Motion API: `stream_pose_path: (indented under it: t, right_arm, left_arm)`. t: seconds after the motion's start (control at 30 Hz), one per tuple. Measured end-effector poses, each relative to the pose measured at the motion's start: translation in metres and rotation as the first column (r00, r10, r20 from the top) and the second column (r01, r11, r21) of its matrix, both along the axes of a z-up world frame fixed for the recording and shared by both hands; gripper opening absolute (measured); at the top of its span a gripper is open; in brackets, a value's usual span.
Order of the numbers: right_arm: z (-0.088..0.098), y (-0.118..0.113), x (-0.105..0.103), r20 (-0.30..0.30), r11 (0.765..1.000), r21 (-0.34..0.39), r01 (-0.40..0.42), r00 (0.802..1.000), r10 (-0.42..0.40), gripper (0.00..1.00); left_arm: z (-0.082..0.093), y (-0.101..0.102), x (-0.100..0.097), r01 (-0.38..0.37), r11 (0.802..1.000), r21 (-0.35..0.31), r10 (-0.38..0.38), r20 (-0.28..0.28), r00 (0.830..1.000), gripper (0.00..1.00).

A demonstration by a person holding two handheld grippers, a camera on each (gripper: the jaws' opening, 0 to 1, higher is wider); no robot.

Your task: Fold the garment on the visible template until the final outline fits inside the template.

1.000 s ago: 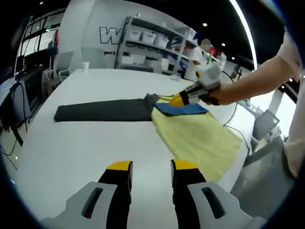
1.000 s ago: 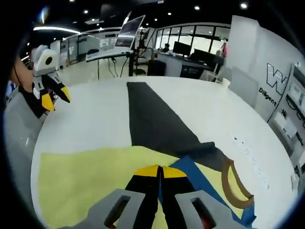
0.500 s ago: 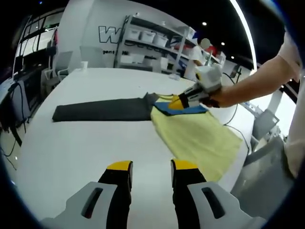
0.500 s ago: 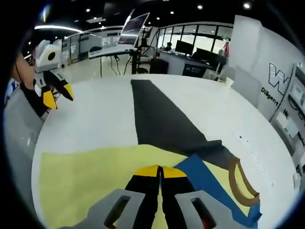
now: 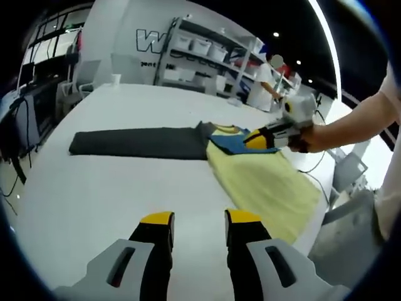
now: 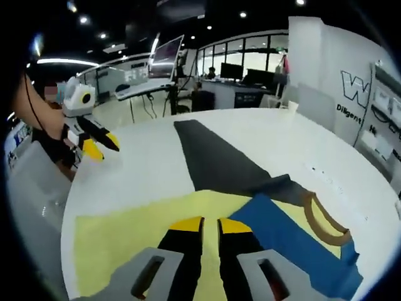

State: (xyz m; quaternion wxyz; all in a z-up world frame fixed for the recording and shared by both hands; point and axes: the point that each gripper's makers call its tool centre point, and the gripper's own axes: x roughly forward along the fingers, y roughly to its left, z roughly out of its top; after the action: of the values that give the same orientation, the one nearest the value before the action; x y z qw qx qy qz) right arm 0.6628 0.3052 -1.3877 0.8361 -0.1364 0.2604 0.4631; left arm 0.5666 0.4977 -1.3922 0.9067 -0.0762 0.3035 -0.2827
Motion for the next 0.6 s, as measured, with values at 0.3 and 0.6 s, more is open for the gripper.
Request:
stream_pose_path:
  t: [0.3,0.6]
  right_arm:
    - [0.014,-0.022,-0.018,-0.051,0.990,0.098,0.098,0.994,-0.093,0.10]
    - [0.025,-0.050,-0.042,-0.099,0.968,0.144,0.208,0.976,-0.195,0.13]
  left_arm:
    - [-0.007,0.020,0.029,-0.055,0.998,-0.028,0.054,-0.029,0.998,0.30]
    - [-0.012,0.045,0.073,-0.131,0.990,-0.056,0.128,-0.051,0.990,0.30]
